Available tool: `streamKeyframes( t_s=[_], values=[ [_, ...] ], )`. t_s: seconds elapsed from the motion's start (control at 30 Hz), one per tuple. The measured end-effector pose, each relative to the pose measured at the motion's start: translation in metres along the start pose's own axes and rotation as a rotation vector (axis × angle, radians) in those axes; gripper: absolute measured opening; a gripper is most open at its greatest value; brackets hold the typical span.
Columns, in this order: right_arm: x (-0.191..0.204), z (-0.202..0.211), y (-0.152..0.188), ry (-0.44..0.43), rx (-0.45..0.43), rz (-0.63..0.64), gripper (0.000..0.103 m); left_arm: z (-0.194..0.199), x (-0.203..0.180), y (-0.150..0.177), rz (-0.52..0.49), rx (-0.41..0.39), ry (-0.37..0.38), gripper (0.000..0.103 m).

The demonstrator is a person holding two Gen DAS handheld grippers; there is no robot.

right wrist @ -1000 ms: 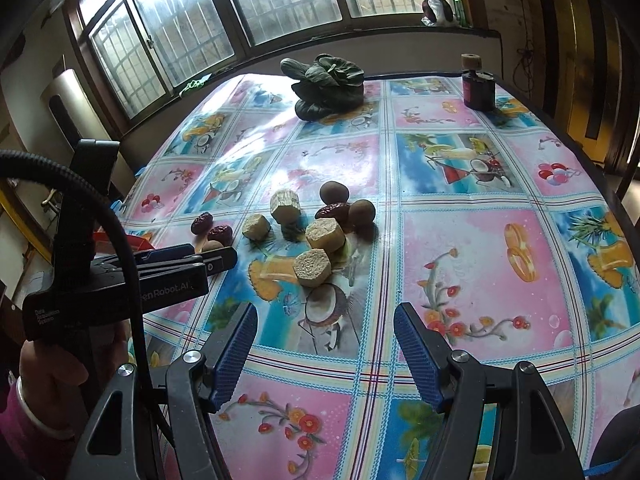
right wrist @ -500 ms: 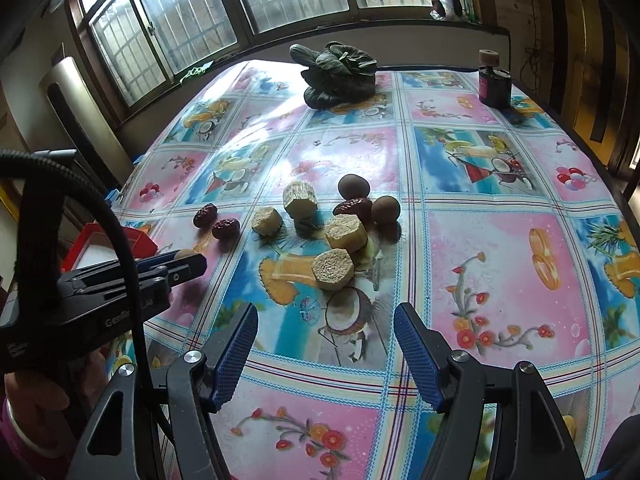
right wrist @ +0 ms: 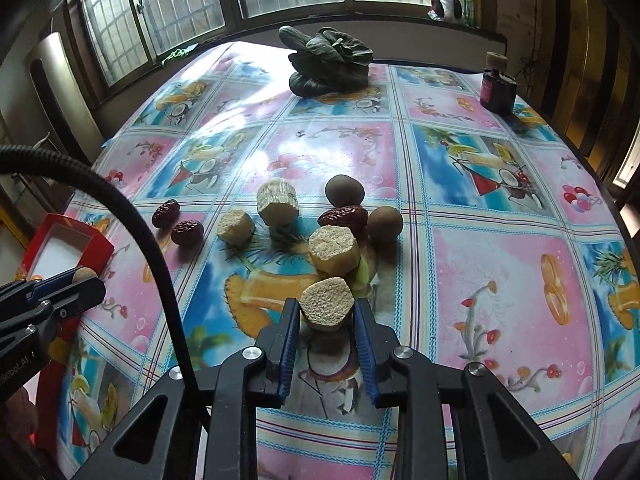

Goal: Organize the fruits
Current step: 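Grasp a brown round fruit with the left gripper while the right grasps a beige cake, then carry the brown fruit and beige cake over the red tray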

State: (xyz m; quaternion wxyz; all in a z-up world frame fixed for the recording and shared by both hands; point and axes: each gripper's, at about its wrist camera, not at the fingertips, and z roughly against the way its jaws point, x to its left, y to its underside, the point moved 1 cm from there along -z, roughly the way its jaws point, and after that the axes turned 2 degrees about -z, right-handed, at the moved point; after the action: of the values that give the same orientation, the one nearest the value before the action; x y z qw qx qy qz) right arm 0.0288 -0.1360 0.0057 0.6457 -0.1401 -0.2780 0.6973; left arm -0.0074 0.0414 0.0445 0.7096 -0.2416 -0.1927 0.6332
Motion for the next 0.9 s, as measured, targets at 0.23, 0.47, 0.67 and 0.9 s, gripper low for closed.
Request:
streamKeyframes(
  t_s=[0.23, 0.47, 0.67, 0.9],
  values=[
    [0.016, 0.029, 0.011, -0.07, -0.028, 0.017, 0.027, 0.023, 0.023, 0.011, 0.028, -0.027, -0.034, 0.023],
    [0.061, 0.043, 0.017, -0.16, -0.037, 0.088, 0.027, 0.045, 0.063, 0.03, 0.086, -0.033, -0.084, 0.023],
    [0.105, 0.046, 0.023, -0.23, -0.029, 0.165, 0.026, 0.062, 0.102, 0.05, 0.149, -0.035, -0.139, 0.023],
    [0.146, 0.048, 0.029, -0.293, -0.015, 0.237, 0.026, 0.073, 0.141, 0.073, 0.218, -0.023, -0.192, 0.023]
  ],
)
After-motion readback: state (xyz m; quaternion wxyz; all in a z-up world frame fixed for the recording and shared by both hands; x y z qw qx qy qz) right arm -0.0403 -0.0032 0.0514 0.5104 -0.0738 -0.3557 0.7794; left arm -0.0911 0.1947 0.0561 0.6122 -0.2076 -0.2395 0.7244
